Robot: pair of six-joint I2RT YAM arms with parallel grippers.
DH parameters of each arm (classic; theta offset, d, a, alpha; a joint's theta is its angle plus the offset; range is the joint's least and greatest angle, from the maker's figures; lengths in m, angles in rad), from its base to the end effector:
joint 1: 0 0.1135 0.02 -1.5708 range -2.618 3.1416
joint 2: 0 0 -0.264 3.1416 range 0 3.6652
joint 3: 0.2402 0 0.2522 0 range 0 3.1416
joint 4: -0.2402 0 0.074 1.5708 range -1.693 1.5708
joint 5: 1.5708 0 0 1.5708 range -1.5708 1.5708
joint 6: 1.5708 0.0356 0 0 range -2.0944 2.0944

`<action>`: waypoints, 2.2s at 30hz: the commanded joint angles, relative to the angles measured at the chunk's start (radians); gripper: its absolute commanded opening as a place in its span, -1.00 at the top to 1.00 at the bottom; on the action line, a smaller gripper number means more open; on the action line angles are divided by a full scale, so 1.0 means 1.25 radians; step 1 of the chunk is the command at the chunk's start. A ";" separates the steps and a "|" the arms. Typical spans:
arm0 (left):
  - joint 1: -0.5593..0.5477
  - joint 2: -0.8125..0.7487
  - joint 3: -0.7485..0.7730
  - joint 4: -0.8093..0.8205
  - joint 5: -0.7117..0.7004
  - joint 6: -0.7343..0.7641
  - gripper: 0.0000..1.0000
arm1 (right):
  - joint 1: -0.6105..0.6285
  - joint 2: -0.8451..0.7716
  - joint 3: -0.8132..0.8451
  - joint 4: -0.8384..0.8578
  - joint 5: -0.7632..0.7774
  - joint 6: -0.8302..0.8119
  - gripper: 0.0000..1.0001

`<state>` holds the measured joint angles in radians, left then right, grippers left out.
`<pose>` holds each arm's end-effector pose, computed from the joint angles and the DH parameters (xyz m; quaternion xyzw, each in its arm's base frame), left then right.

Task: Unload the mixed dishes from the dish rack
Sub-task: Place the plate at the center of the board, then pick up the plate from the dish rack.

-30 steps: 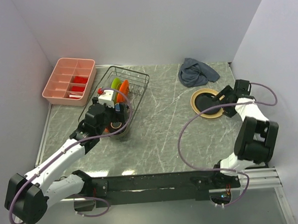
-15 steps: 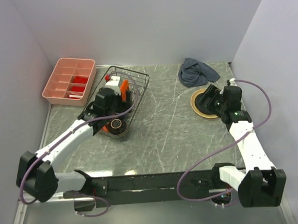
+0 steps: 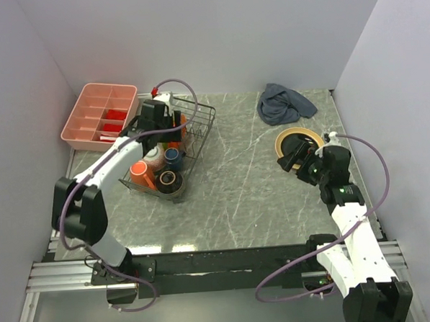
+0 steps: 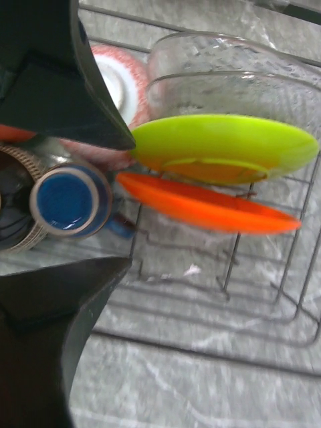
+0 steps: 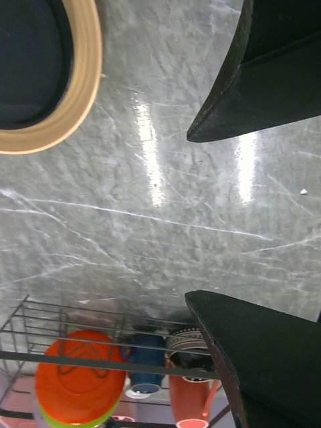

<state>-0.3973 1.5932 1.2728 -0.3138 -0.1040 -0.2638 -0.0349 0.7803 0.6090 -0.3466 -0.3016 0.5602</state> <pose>0.3384 -0.1380 0.2924 0.0360 0.8907 -0.1024 0.4414 0.1781 0.0044 0.2631 0.1784 0.8394 0.2544 0.4460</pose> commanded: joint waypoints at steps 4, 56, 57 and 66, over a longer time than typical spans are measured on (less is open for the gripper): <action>0.018 0.102 0.122 -0.068 0.048 0.064 -0.28 | 0.006 -0.041 -0.039 0.023 -0.042 -0.008 -0.98; 0.016 0.061 0.315 -0.285 0.142 0.292 0.67 | 0.008 -0.022 -0.055 0.058 -0.117 0.002 -0.98; 0.014 0.051 0.308 -0.285 0.152 0.296 0.67 | 0.008 -0.022 -0.055 0.056 -0.120 0.003 -0.98; -0.103 -0.057 0.197 -0.237 0.084 0.390 0.75 | 0.011 -0.001 -0.044 0.070 -0.142 0.018 -0.99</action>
<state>-0.4469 1.5963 1.5646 -0.6670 0.0383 0.1390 -0.0303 0.7670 0.5476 -0.3054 -0.4500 0.5716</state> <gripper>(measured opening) 0.184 0.992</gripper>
